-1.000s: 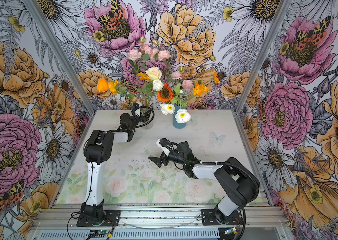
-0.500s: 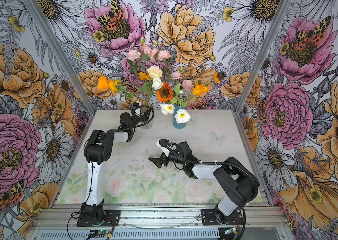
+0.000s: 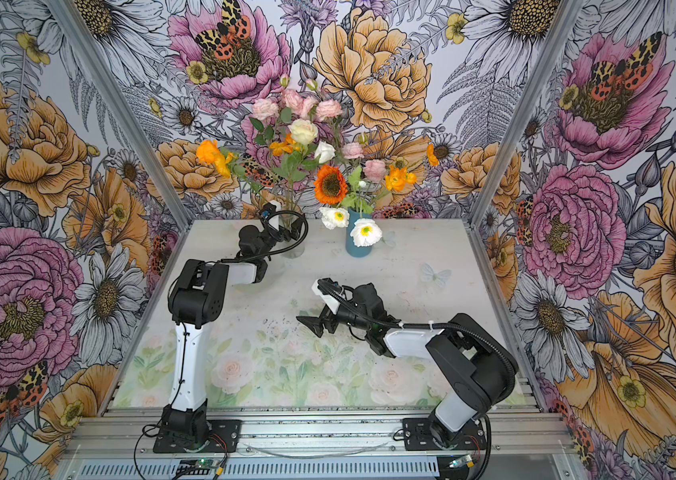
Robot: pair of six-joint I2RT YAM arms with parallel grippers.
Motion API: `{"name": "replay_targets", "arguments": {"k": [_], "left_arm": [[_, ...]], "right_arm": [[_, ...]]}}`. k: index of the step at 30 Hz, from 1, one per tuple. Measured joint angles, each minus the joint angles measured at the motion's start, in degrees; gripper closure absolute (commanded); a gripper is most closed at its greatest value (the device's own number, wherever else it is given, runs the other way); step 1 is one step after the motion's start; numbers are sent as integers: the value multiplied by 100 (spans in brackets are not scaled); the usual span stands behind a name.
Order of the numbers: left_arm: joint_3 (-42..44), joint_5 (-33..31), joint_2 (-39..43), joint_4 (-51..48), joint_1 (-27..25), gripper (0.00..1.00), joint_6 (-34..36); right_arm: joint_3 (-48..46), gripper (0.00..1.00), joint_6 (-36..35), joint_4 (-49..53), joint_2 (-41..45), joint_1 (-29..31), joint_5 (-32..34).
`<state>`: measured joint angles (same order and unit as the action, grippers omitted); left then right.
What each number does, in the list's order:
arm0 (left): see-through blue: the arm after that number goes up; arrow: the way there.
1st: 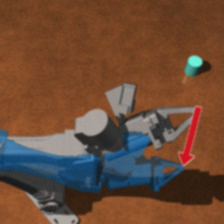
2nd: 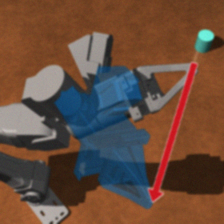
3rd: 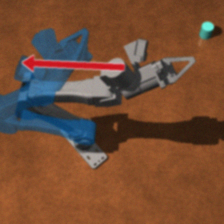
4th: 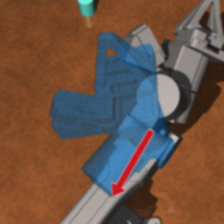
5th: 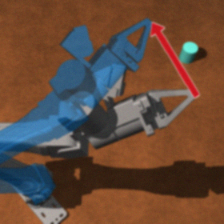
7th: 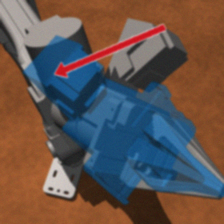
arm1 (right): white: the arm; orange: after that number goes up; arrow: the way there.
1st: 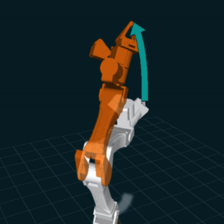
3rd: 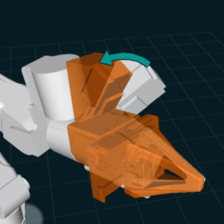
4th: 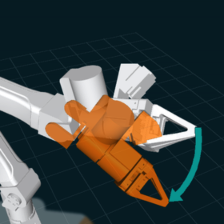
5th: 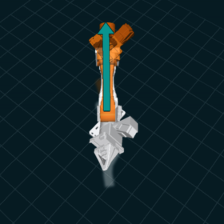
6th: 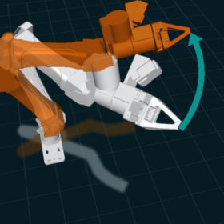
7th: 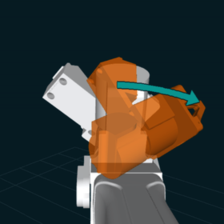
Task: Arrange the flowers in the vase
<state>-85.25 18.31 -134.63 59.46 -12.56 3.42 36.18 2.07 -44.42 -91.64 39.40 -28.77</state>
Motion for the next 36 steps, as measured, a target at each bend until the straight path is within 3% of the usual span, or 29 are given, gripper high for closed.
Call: {"name": "replay_targets", "arguments": {"k": [10, 19, 30, 36], "left_arm": [[92, -140, 0, 175, 0, 1, -28], [798, -142, 87, 509, 17, 1, -201], [3486, -337, 1742, 1517, 59, 1, -520], [5300, -525, 3475, 1707, 74, 1, -614]], "right_arm": [[0, 0, 2, -2, 0, 0, 0], [2, 0, 0, 0, -111, 0, 0], [-9, 1, -7, 7, -63, 0, 46], [-105, 1, 0, 35, 304, -68, 229]]}}
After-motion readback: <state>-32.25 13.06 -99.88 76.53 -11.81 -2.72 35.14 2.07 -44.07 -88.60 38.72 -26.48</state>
